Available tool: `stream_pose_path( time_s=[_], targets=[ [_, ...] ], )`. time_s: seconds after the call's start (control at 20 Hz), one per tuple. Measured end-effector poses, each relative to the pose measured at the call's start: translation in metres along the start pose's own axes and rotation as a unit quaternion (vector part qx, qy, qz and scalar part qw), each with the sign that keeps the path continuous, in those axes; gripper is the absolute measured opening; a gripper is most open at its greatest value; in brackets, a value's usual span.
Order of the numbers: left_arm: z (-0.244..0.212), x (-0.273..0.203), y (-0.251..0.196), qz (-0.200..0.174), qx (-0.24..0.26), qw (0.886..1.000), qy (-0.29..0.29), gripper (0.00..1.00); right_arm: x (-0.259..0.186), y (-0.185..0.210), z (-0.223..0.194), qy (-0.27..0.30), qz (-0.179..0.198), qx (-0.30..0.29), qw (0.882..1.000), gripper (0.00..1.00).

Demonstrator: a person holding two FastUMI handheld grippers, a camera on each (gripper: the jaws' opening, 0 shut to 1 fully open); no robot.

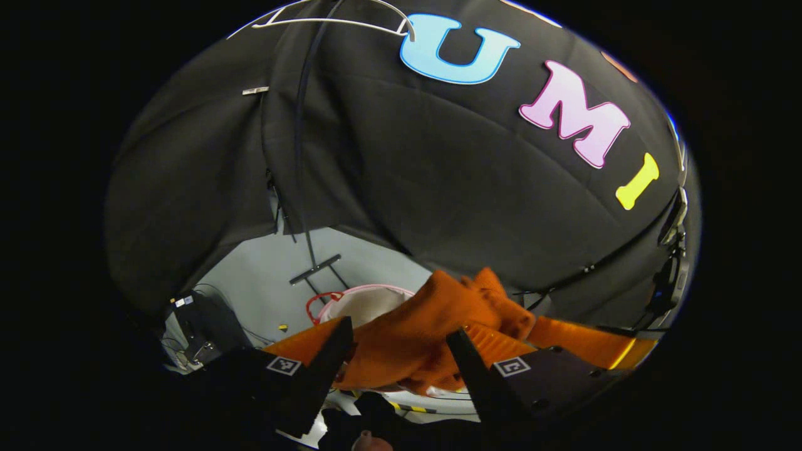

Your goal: Grasp the clothes on the hanger with both hands and then place them into the laundry hamper below.

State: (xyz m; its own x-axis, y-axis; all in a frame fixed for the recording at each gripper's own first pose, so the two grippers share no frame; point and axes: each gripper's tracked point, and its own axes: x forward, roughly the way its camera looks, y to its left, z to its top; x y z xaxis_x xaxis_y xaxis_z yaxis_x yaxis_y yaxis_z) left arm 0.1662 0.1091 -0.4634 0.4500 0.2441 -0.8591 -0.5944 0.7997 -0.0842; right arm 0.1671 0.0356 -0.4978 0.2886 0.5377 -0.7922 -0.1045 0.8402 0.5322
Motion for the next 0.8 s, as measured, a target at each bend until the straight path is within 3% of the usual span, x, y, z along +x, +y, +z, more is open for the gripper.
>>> stream_pose_path(
  time_s=[0.1, 0.5, 0.8],
  targets=[
    [0.001, 0.002, 0.001, -0.007, -0.008, 1.0, -0.003, 0.92, 0.003, -0.002, 0.007, -0.007, -0.003, -0.003, 1.0, 0.99],
    [0.002, -0.009, 0.005, -0.016, -0.022, 1.0, -0.011, 0.96, -0.001, -0.004, 0.001, -0.002, -0.009, 0.008, 1.0, 0.99],
    [0.003, -0.043, -0.001, -0.074, -0.026, 0.996, -0.041, 0.96, -0.025, 0.017, -0.011, -0.03, -0.009, 0.012, 0.999, 0.99]
  ],
)
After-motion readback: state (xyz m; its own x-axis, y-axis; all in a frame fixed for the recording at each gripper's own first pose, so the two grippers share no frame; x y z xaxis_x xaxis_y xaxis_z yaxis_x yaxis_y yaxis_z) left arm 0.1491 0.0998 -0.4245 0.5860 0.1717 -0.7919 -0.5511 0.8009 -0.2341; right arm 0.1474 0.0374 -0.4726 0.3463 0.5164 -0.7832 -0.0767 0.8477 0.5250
